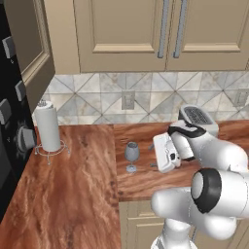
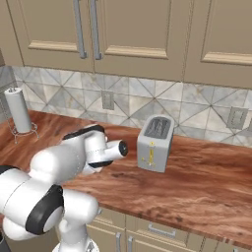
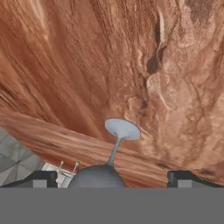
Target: Retrieve the wine glasses from the counter and place one next to each plate.
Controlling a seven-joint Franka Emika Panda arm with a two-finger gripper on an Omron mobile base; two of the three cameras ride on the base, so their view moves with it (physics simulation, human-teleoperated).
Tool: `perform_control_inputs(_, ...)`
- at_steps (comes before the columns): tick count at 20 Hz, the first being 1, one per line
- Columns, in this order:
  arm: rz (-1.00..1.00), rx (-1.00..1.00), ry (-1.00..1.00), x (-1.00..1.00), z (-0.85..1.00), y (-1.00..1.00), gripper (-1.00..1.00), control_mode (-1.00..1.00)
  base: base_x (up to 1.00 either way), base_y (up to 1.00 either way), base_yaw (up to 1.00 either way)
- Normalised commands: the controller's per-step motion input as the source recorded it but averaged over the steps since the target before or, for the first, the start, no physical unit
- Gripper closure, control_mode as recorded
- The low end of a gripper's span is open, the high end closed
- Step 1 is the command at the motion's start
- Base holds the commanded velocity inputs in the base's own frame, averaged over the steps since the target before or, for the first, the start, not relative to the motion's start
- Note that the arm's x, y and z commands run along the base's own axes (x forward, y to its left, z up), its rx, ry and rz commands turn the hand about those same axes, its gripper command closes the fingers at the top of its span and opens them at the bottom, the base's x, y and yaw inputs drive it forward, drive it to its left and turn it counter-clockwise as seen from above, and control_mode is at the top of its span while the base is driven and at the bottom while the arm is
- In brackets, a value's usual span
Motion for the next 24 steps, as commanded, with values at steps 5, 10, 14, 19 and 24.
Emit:
perform_control_inputs(5, 0.04, 0.06, 0.01, 0.21, -0.25, 0.00, -1.00, -1.00, 0.00, 0.00, 0.00)
perform_control_inputs(10, 0.02, 0.08, 0.00, 0.20, -0.14, 0.06, -1.00, -1.00, 0.00, 0.00, 0.00)
perform_control_inputs(14, 0.00, 0.06, 0.02, 0.03, -0.03, 0.17, -1.00, -1.00, 0.00, 0.00, 0.00)
perform_control_inputs(19, 0.00, 0.04, 0.00, -0.01, 0.00, 0.18, -1.00, -1.00, 0.00, 0.00, 0.00)
perform_control_inputs(24, 0.00, 0.06, 0.01, -0.01, -0.01, 0.17, -1.00, -1.00, 0.00, 0.00, 0.00)
